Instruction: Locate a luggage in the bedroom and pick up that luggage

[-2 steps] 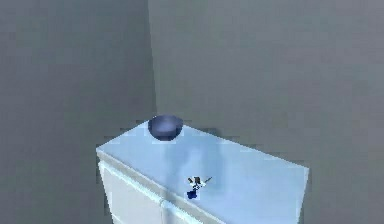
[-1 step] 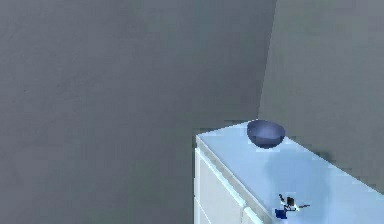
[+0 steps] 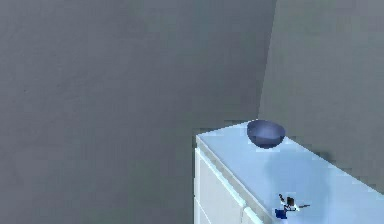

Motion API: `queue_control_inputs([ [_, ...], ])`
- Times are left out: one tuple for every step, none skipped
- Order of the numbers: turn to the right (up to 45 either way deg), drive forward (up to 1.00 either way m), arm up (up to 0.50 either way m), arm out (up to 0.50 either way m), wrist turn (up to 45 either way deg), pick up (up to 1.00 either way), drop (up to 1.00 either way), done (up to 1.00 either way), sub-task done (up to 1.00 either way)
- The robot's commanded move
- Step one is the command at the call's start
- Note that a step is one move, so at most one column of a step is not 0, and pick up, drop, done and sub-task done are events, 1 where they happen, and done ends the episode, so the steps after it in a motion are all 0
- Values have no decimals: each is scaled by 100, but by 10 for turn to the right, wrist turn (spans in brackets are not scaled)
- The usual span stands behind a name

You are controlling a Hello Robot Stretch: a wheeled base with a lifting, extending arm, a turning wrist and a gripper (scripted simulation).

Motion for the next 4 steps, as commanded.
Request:
queue_control_inputs([
  [0, 0, 0, 50, 0, 0, 0, 0, 0],
  [0, 0, 0, 0, 450, 0, 0, 0, 0],
  [0, 0, 0, 0, 450, 0, 0, 0, 0],
  [0, 0, 0, 0, 450, 0, 0, 0, 0],
])
